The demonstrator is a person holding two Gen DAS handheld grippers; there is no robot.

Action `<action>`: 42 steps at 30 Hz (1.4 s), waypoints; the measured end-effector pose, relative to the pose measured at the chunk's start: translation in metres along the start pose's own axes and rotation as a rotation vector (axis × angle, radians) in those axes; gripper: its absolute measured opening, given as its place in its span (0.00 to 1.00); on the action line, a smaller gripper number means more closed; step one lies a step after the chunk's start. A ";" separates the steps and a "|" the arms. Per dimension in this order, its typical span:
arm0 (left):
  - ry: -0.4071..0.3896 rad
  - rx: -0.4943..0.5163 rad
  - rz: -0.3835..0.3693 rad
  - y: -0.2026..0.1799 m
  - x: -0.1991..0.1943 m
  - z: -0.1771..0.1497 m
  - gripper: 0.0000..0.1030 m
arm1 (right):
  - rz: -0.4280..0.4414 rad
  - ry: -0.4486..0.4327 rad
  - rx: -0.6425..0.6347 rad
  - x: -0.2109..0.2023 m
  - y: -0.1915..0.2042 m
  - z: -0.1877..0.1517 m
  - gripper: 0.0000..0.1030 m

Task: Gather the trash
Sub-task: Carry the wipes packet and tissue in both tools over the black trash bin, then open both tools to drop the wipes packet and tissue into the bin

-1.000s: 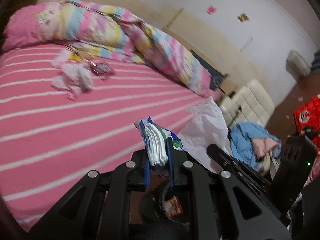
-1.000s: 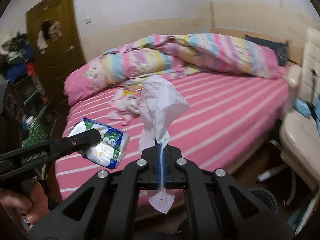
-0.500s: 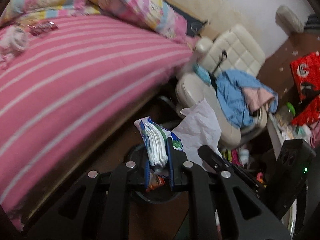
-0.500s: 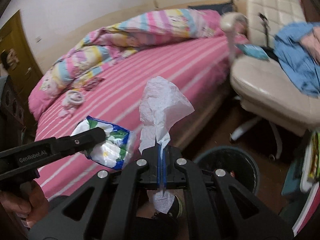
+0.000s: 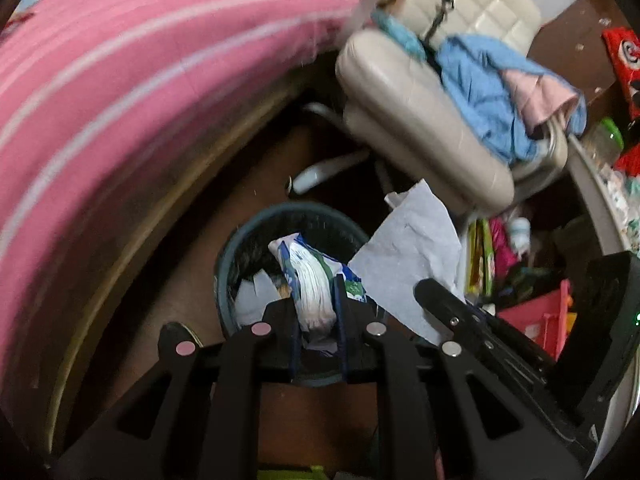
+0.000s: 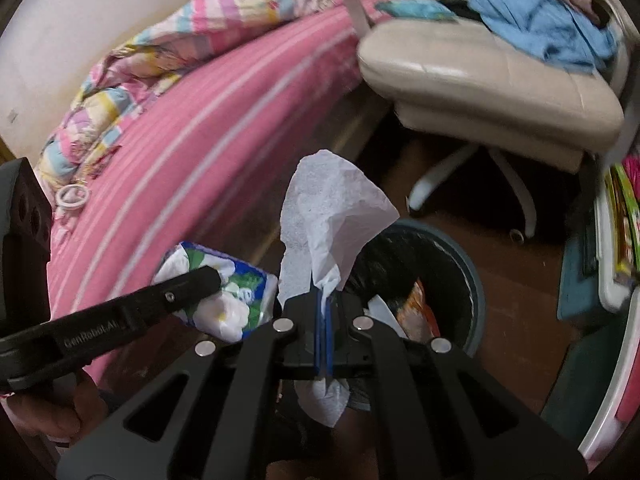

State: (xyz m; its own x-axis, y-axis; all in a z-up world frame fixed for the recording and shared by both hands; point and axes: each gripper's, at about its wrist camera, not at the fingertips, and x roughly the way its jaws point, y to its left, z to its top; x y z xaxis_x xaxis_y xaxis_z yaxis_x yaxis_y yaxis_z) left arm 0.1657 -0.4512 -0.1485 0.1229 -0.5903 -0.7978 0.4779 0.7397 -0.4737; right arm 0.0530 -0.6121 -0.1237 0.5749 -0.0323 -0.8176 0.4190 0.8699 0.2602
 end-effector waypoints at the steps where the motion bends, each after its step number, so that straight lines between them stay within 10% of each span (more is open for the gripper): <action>1: 0.017 0.007 -0.003 -0.001 0.010 0.002 0.13 | -0.008 0.018 0.014 0.008 -0.008 -0.004 0.02; 19: 0.272 0.019 0.042 0.010 0.134 -0.007 0.15 | -0.101 0.229 0.093 0.096 -0.056 -0.042 0.02; 21: 0.287 0.017 0.051 0.013 0.144 -0.009 0.19 | -0.113 0.254 0.090 0.105 -0.060 -0.047 0.03; 23: 0.311 0.008 0.064 0.016 0.154 -0.011 0.49 | -0.129 0.272 0.088 0.110 -0.063 -0.051 0.04; 25: 0.301 0.006 0.106 0.019 0.156 -0.012 0.67 | -0.146 0.282 0.097 0.113 -0.066 -0.055 0.47; 27: 0.295 -0.001 0.114 0.021 0.156 -0.010 0.68 | -0.183 0.246 0.105 0.109 -0.069 -0.058 0.66; 42: 0.151 -0.201 0.155 0.043 0.088 0.005 0.85 | -0.219 0.091 0.105 0.056 -0.041 -0.036 0.84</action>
State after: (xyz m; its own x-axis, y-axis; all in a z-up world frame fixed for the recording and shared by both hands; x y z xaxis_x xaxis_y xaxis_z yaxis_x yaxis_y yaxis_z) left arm 0.2015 -0.4731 -0.2370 0.0426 -0.4217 -0.9057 0.2799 0.8753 -0.3943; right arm 0.0424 -0.6316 -0.1986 0.3989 -0.1653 -0.9020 0.5999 0.7910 0.1203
